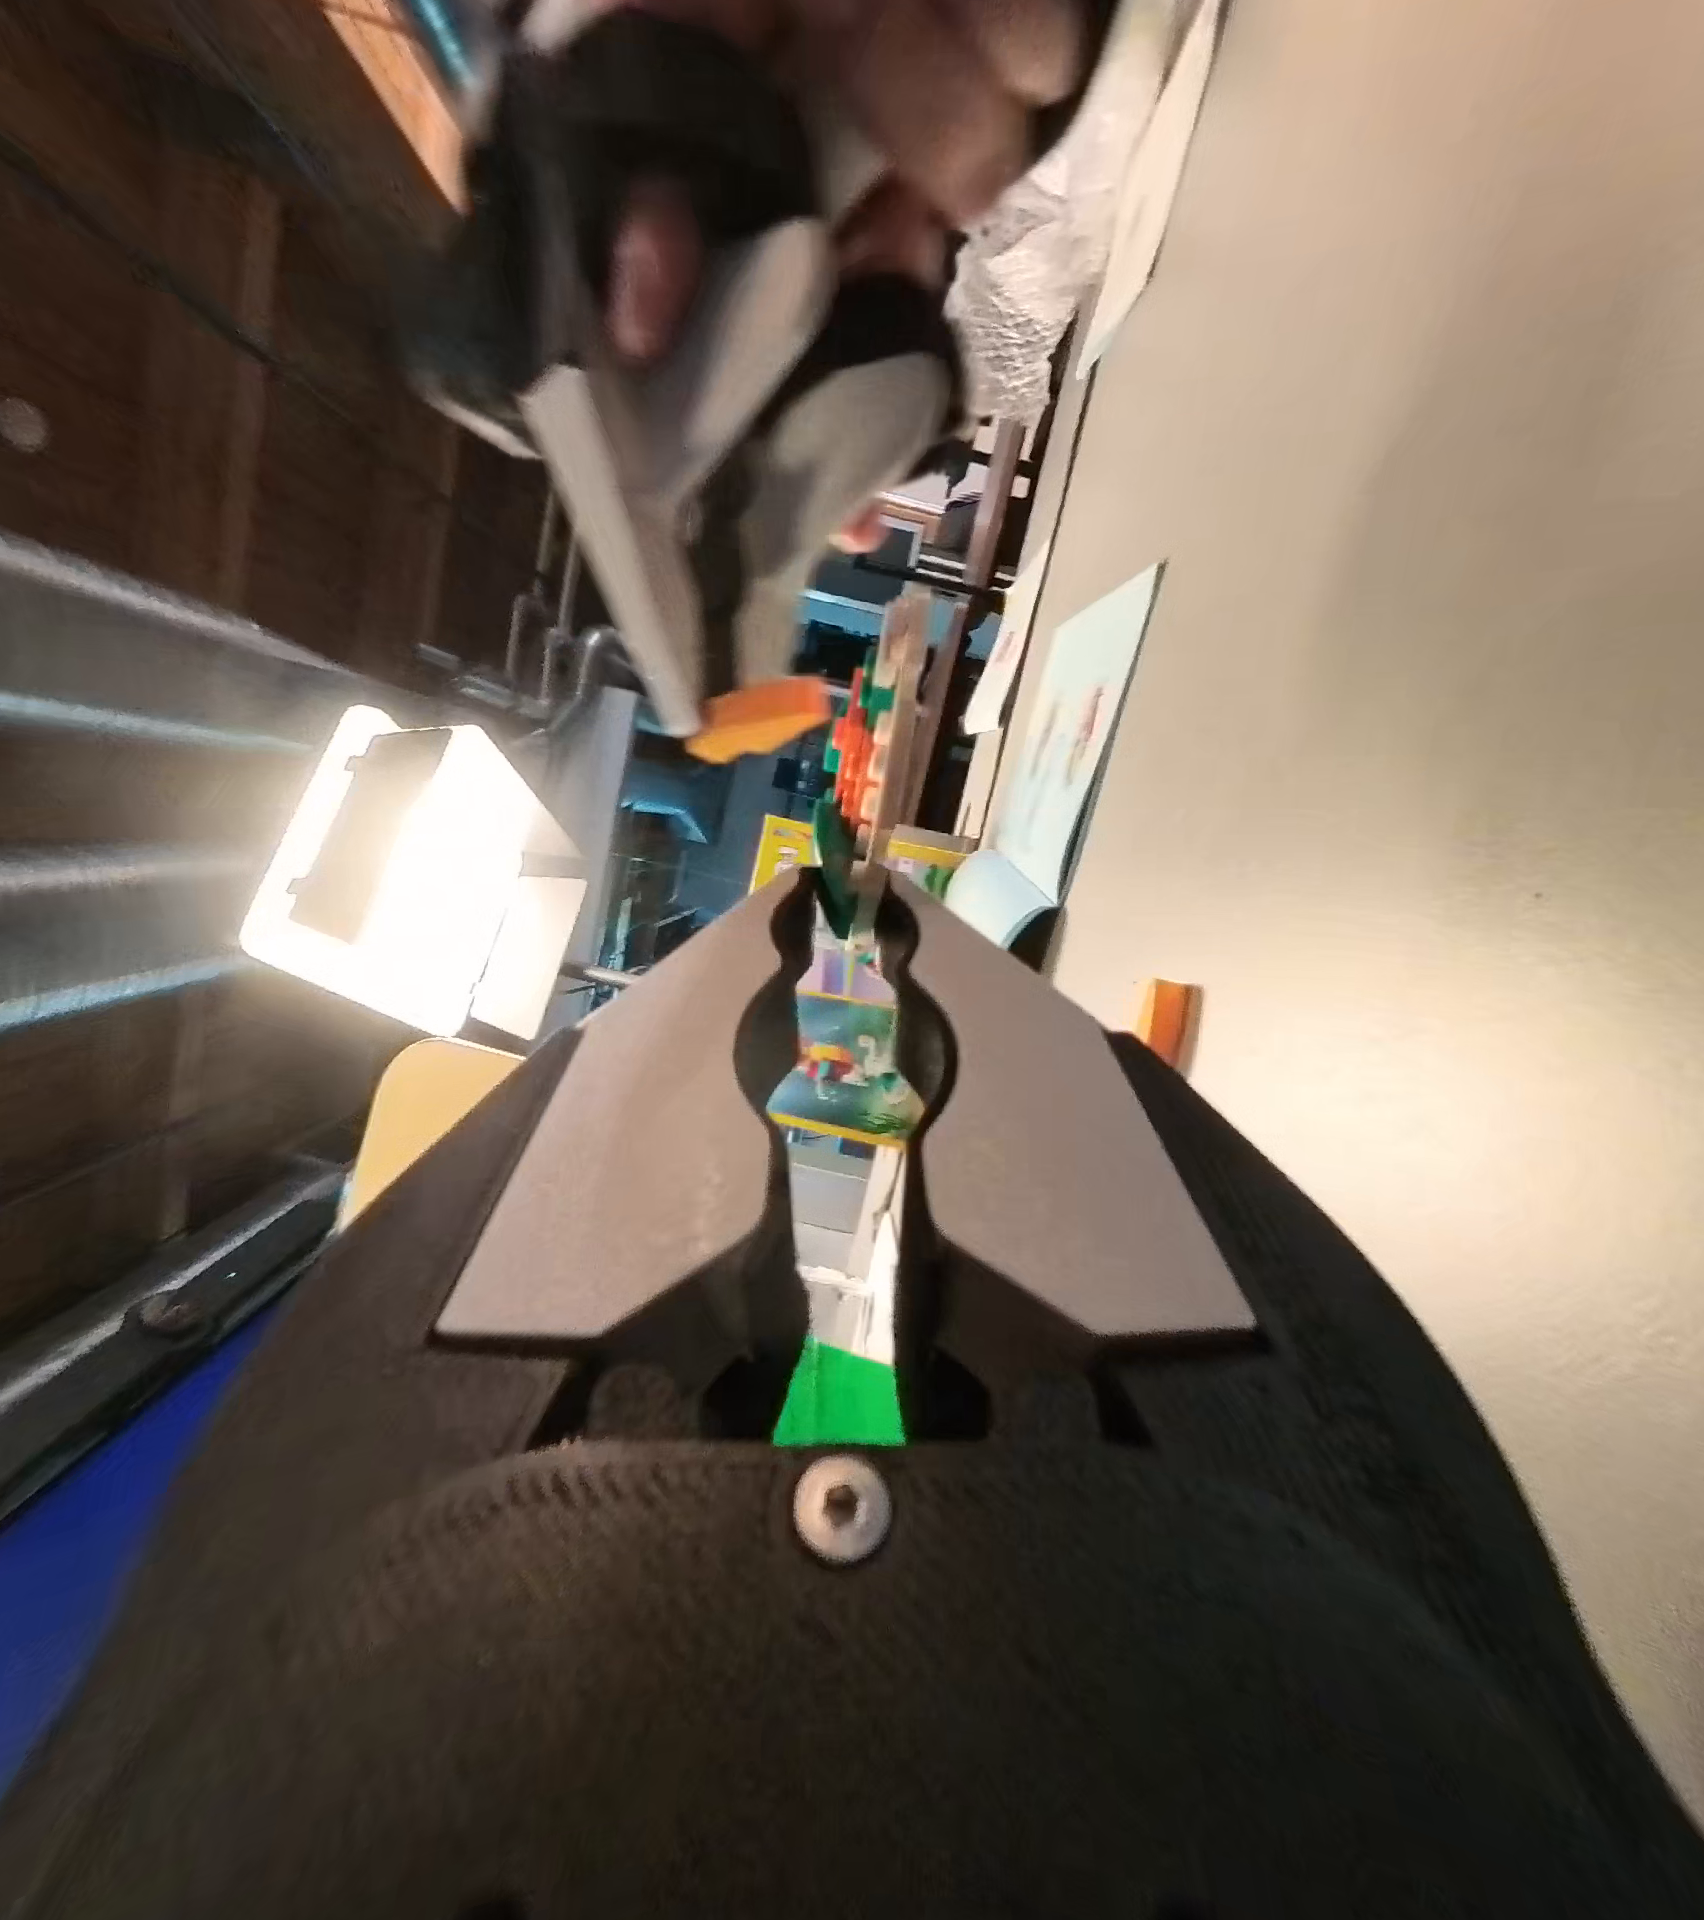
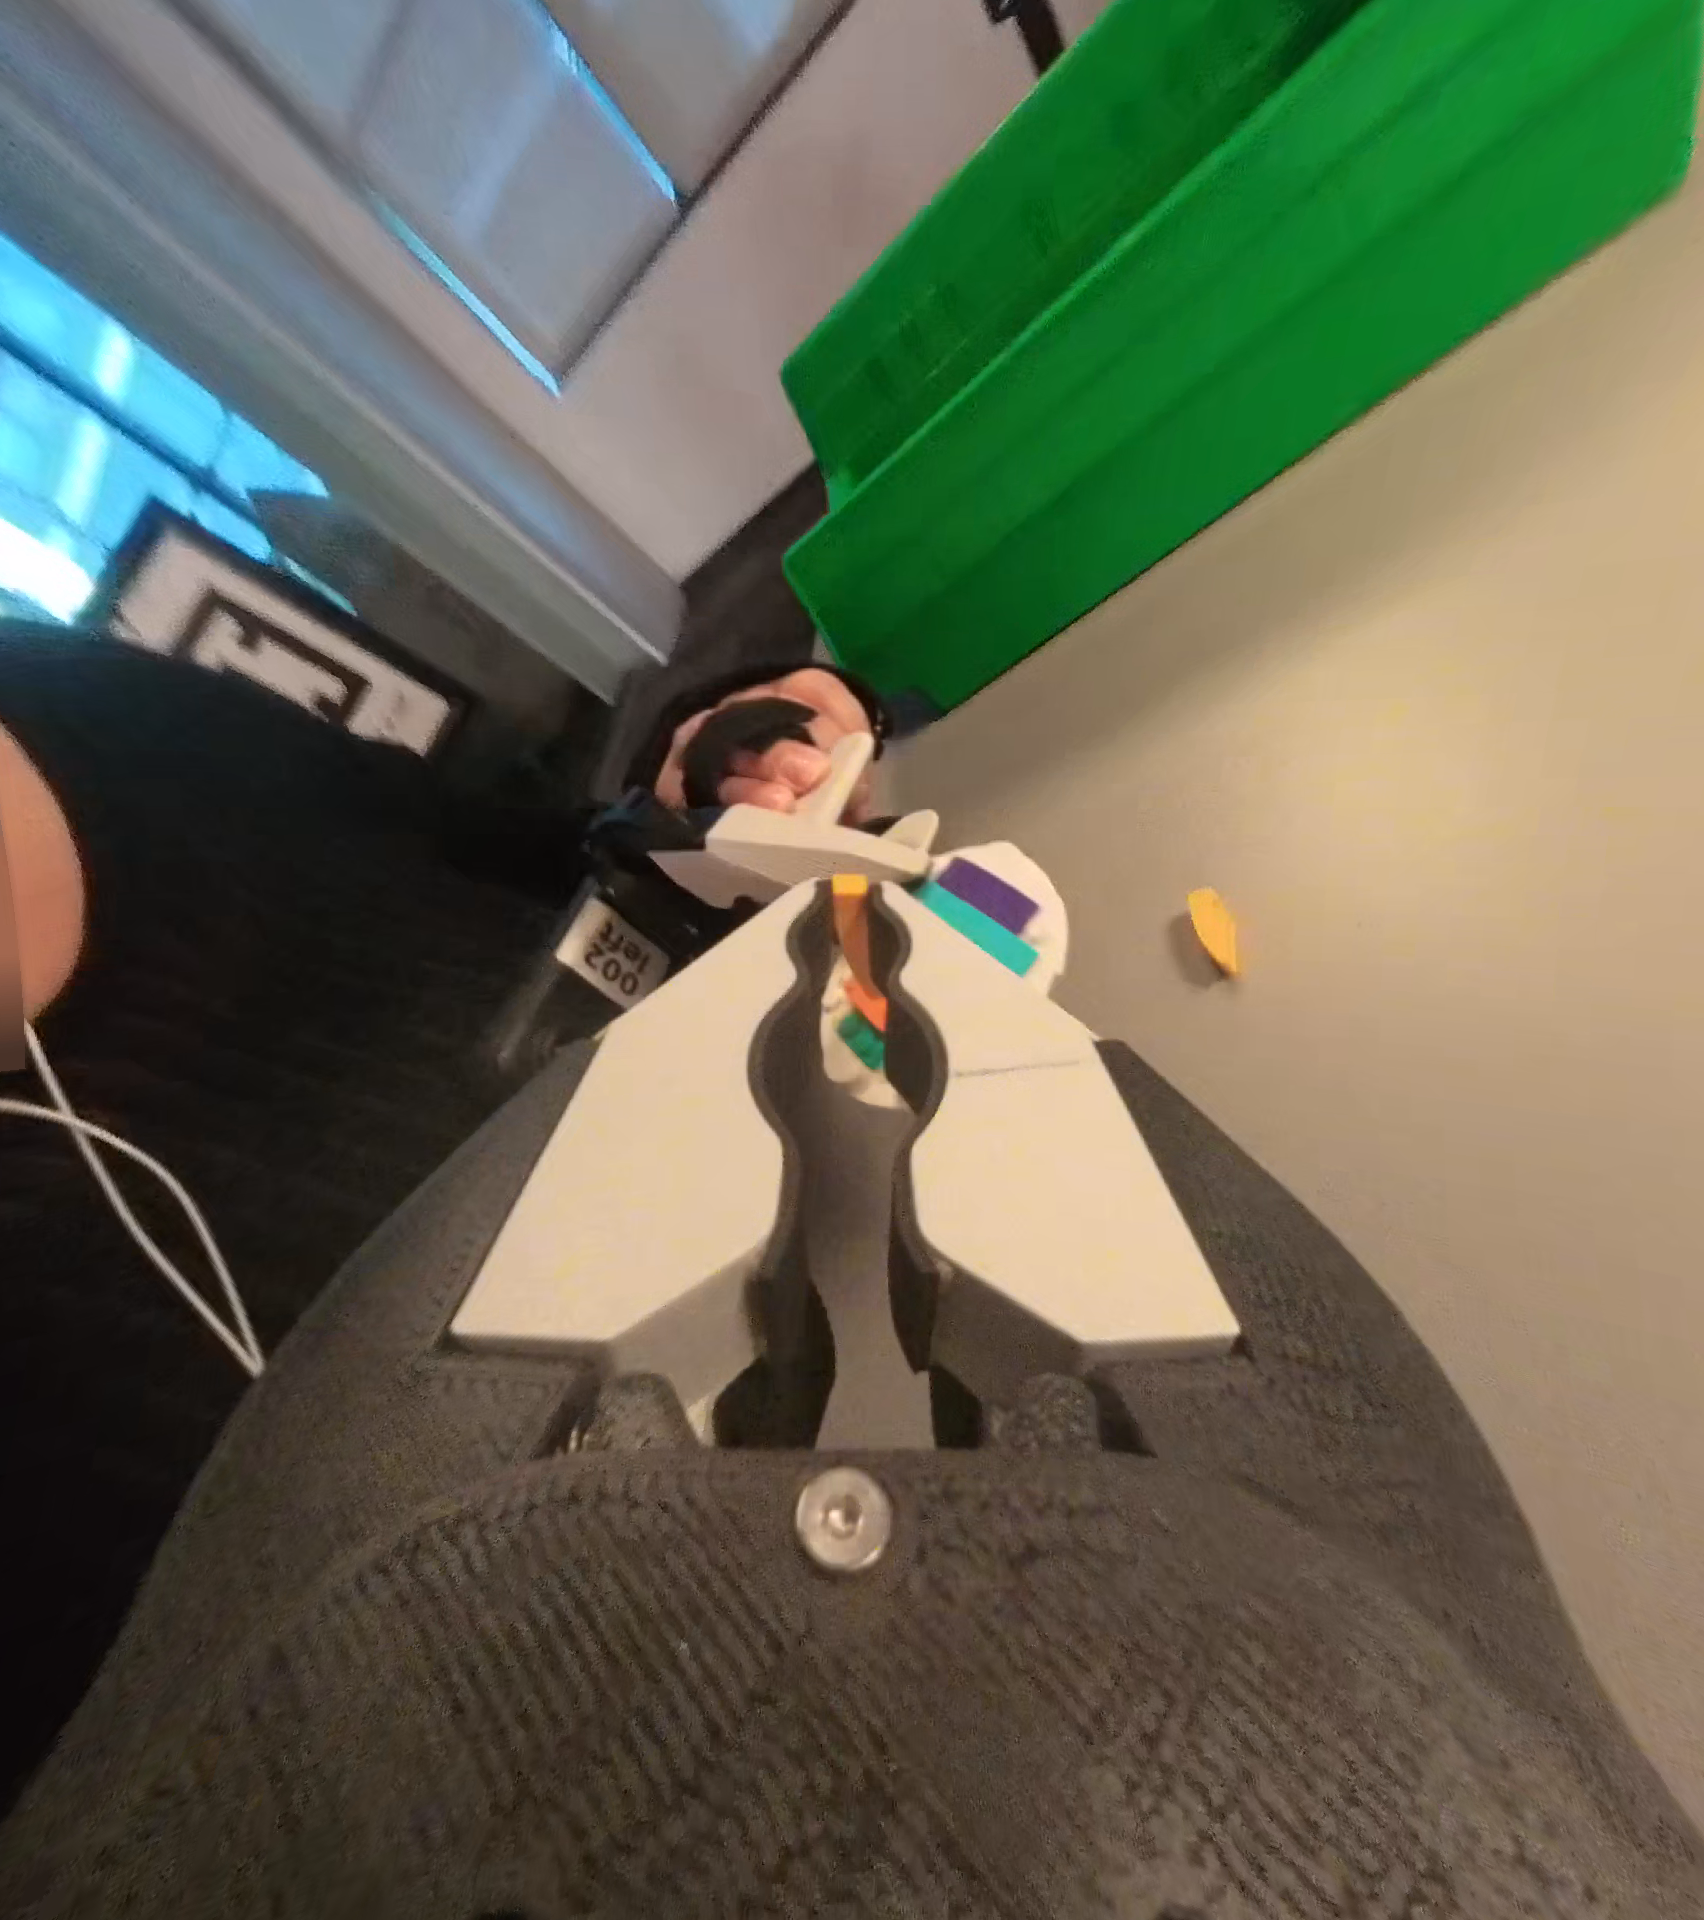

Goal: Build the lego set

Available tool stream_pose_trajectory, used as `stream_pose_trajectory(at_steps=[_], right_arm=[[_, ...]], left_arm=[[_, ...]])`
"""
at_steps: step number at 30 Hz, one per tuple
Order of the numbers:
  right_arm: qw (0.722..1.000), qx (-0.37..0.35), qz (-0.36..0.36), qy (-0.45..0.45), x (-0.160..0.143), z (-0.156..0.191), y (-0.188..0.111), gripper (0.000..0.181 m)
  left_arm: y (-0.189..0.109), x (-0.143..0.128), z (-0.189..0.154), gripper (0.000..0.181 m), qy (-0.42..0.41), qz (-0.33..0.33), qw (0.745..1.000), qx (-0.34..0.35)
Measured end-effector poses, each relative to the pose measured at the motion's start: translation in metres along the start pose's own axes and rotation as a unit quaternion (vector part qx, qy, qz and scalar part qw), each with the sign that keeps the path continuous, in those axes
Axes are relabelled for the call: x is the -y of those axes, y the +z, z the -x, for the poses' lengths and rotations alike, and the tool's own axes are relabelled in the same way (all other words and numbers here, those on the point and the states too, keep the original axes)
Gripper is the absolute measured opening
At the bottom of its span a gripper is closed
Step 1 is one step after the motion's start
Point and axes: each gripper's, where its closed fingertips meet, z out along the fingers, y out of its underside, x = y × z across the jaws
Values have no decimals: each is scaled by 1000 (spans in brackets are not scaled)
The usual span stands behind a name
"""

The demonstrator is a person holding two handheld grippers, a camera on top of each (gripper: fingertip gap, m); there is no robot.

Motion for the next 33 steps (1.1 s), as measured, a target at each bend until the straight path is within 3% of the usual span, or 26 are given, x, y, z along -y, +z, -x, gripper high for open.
stream_pose_trajectory(at_steps=[4,16,23,27,30,33], right_arm=[[999,-2,-24,34,-5,-8,-1,5],[997,-72,-2,-16,-6,-19,-1,15],[977,-197,-12,-79,-3,-21,-16,17],[972,-217,-57,-68,-5,-16,-29,17],[964,-252,-56,-62,-18,-34,-48,18],[961,-269,1,-70,-49,-53,-64,19]], left_arm=[[-1,1,0,10,1,-3,1000,1],[-1,0,-1,10,-3,1,1000,-4],[0,-4,0,10,-5,10,1000,-4],[1,-11,2,10,-7,27,1000,-2],[4,-23,4,10,-22,56,998,-1],[4,-26,3,10,-30,61,998,-7]])
